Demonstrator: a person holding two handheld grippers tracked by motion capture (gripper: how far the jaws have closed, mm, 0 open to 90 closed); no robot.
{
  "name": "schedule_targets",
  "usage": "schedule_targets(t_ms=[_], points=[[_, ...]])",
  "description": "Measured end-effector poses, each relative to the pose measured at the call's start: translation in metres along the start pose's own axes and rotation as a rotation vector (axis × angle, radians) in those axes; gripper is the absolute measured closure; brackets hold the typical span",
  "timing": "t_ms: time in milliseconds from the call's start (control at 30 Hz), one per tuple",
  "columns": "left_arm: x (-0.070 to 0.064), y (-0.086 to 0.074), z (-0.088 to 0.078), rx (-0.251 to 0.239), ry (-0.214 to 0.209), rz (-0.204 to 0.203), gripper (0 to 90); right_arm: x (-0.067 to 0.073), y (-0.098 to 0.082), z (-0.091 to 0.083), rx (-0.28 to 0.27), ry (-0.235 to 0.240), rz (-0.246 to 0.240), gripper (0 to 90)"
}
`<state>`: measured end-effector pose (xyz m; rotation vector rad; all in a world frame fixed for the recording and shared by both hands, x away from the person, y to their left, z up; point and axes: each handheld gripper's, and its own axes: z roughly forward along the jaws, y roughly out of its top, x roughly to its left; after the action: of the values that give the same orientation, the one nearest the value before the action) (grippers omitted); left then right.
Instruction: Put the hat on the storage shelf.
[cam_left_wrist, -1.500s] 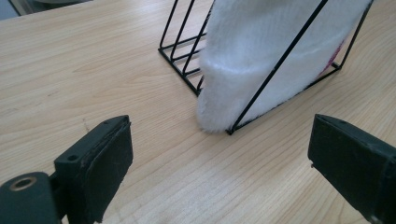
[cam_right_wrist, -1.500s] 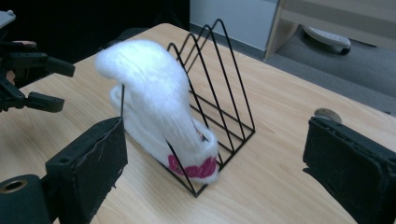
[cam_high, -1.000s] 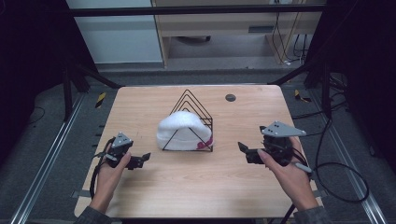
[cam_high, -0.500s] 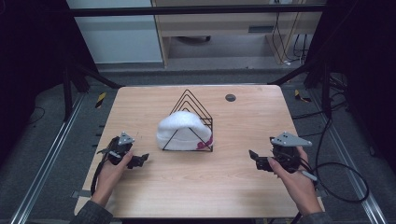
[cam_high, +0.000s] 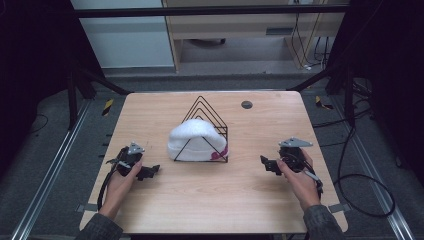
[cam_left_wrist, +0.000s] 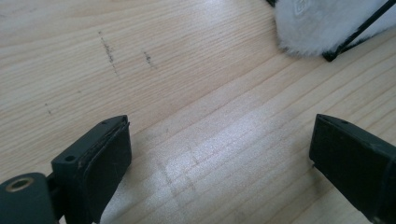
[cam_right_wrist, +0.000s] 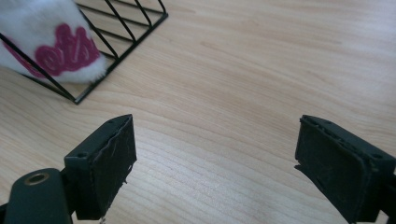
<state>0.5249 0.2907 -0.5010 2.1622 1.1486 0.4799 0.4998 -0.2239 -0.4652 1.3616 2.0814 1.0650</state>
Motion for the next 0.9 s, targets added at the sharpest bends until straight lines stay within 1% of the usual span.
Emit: schedule_targets(t_ms=[67, 133, 167, 233, 267, 367, 433, 467, 600, 633, 700, 900], points=[[0.001, -0.001, 0.002, -0.003, 0.0, -0.001, 3.8, -0.001, -0.001, 0.008, 0.011, -0.013, -0.005, 13.1], [0.001, -0.001, 0.002, -0.014, -0.004, -0.016, 3.8, -0.002, -0.002, 0.014, 0.012, -0.02, 0.011, 13.3], [0.001, -0.001, 0.002, -0.016, -0.005, -0.015, 3.5, -0.002, -0.002, 0.017, 0.007, -0.021, 0.022, 13.3], [0.001, -0.002, 0.003, -0.02, 0.0, 0.003, 2.2, -0.003, -0.003, 0.023, 0.006, -0.028, 0.038, 13.3], [0.001, -0.003, 0.004, -0.025, -0.002, 0.001, 1.2, -0.002, -0.003, 0.025, 0.006, -0.034, 0.045, 13.3], [0.002, -0.005, 0.005, -0.041, -0.014, 0.005, 0.0, 0.0, -0.005, 0.033, 0.013, -0.048, 0.042, 12.8], [0.002, -0.005, 0.005, -0.04, -0.014, 0.008, 0.0, 0.003, -0.008, 0.038, 0.029, -0.046, 0.051, 11.9], [0.002, -0.005, 0.005, -0.039, -0.015, 0.008, 0.0, 0.004, -0.009, 0.041, 0.035, -0.049, 0.042, 11.8], [0.002, -0.005, 0.005, -0.04, -0.015, 0.009, 0.0, 0.01, -0.016, 0.05, 0.046, -0.079, 0.03, 11.3], [0.002, -0.005, 0.005, -0.04, -0.015, 0.009, 0.0, 0.011, -0.018, 0.052, 0.062, -0.082, 0.034, 10.2], [0.002, -0.005, 0.005, -0.039, -0.015, 0.01, 0.0, 0.013, -0.018, 0.053, 0.075, -0.103, 0.007, 8.9], [0.002, -0.006, 0.004, -0.04, -0.012, 0.008, 0.0, 0.015, -0.02, 0.051, 0.077, -0.108, 0.02, 8.8]])
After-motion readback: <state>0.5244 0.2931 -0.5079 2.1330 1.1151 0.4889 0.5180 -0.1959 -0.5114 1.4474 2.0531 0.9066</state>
